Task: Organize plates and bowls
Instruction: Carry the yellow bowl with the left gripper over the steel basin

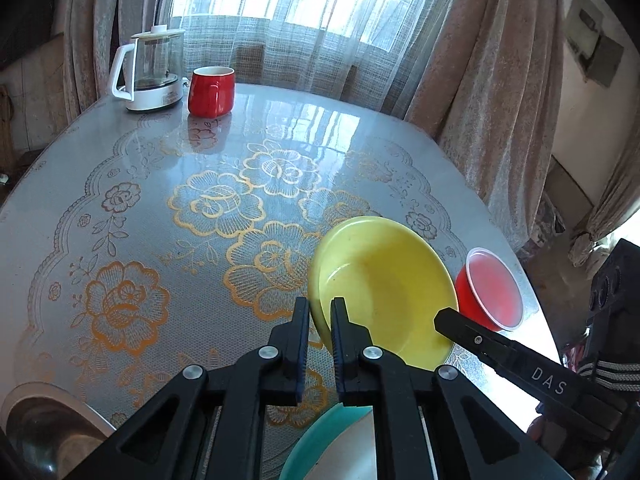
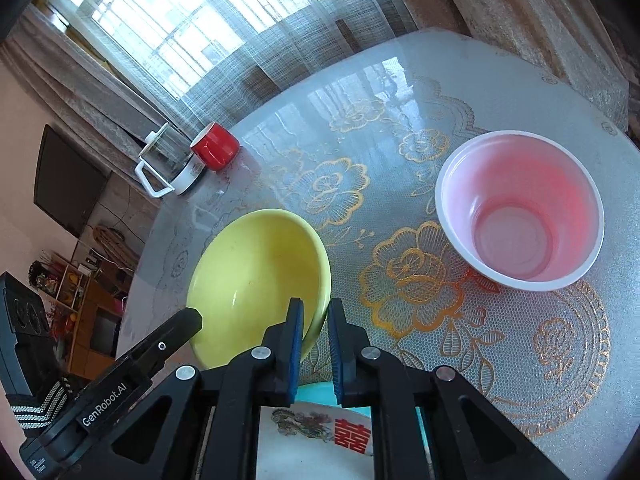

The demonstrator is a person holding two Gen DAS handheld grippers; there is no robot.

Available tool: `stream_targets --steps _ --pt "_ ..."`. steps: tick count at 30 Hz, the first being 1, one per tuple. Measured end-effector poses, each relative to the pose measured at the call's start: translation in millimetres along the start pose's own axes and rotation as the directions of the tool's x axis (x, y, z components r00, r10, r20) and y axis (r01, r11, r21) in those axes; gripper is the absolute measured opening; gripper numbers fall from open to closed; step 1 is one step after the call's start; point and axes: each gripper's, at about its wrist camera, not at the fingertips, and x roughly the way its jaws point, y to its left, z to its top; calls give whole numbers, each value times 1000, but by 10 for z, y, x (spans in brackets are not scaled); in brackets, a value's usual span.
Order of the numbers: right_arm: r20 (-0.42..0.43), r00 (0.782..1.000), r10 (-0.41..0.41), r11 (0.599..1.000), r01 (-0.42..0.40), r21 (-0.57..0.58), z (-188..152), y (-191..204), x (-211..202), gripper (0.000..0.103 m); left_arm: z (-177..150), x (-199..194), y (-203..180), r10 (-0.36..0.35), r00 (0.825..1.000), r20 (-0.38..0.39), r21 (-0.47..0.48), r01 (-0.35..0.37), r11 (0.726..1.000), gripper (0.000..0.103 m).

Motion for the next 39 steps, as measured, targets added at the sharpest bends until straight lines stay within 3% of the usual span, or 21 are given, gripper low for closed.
stream_targets --steps 9,21,31,39 --pt "23 997 73 996 -72 -59 -195 327 -275 12 -220 -577 207 7 998 67 2 -7 1000 11" --pt "-16 989 147 976 -147 -162 -769 954 -330 12 -707 -1360 696 74 984 162 -3 -74 997 12" --pt "-122 976 180 952 -204 -228 -1260 1346 -111 12 -1178 -1547 1226 135 985 110 -85 -126 988 12" --pt "-158 966 203 937 -239 -255 -1359 1501 -63 12 -1277 -1759 1378 142 980 139 -128 -125 984 12"
